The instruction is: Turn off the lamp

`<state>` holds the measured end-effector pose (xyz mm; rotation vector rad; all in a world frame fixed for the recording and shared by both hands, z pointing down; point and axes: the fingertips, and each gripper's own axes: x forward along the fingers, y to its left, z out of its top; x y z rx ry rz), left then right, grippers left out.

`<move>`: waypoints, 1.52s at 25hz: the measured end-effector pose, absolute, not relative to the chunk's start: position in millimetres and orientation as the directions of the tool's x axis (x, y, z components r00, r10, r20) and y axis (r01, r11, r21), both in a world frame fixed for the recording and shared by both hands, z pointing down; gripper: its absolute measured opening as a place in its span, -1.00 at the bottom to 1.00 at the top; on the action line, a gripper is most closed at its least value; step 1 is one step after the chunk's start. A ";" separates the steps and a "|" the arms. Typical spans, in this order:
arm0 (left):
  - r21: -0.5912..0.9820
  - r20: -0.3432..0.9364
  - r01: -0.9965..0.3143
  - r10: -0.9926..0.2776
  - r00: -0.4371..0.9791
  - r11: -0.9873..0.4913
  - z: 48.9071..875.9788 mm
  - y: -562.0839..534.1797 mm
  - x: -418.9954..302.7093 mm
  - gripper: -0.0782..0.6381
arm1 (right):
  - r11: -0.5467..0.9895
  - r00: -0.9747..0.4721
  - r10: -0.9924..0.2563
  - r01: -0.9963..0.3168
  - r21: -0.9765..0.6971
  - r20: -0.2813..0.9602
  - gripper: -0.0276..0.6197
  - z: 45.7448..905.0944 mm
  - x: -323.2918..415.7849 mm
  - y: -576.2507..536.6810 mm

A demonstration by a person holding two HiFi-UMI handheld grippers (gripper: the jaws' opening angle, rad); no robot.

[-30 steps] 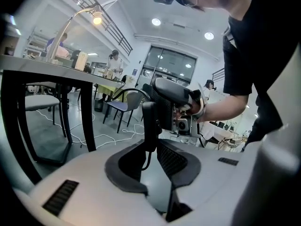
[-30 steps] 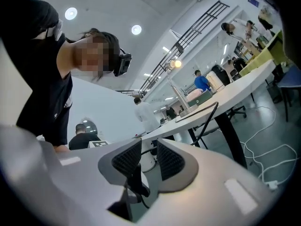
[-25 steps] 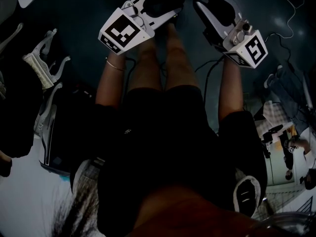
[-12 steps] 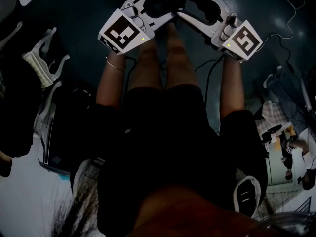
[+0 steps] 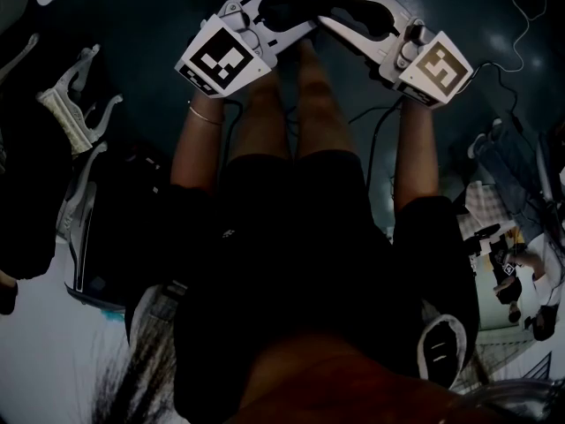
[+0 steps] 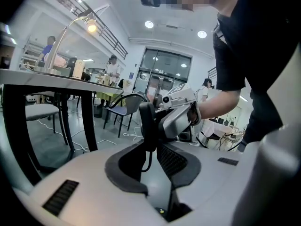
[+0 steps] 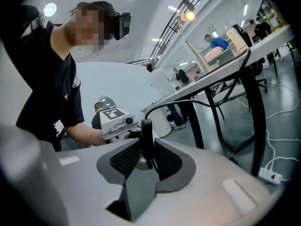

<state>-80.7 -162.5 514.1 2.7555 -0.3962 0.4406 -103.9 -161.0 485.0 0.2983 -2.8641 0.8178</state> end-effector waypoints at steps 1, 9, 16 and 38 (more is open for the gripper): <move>0.269 0.343 -0.318 -0.218 0.914 -0.909 514.0 -163.1 -79.9 -0.57 | 0.831 -0.970 -0.147 -0.228 -0.507 0.195 -0.63 484.8 -103.0 -161.6; 0.256 0.367 -0.309 -0.204 0.908 -0.916 518.2 -162.0 -82.1 -0.57 | 0.833 -0.967 -0.134 -0.227 -0.505 0.215 -0.65 488.4 -106.4 -161.5; 0.230 0.394 -0.304 -0.198 0.898 -0.924 522.4 -160.7 -82.2 -0.57 | 0.848 -0.959 -0.133 -0.240 -0.473 0.249 -0.66 492.9 -106.9 -160.1; 0.210 0.396 -0.315 -0.214 0.893 -0.925 536.8 -156.4 -79.9 -0.57 | 0.868 -0.941 -0.150 -0.272 -0.416 0.302 -0.67 507.9 -105.1 -155.0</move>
